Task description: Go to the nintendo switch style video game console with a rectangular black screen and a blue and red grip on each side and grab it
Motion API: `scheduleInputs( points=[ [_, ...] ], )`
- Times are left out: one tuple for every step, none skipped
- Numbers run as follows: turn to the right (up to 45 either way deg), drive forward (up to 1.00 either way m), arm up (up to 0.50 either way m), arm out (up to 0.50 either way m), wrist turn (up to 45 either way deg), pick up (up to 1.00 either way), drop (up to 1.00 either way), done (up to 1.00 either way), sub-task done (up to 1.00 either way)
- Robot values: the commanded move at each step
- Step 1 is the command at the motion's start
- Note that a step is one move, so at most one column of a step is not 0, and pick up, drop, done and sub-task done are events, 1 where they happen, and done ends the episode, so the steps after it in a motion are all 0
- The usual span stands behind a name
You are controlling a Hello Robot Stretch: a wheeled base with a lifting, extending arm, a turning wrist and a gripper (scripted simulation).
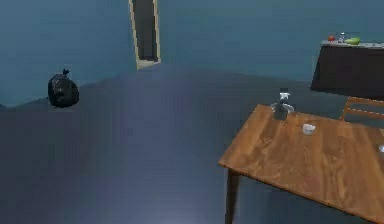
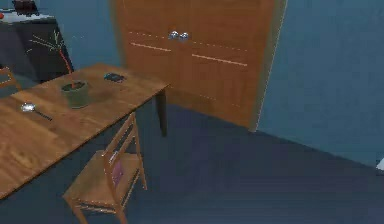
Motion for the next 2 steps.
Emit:
scheduleInputs(
  points=[
    [45.0,0.00,0.00,0.00,0.0,0.00,0.00,0.00,0.00],
    [45.0,0.00,0.00,0.00,0.0,0.00,0.00,0.00,0.00]
  ],
)
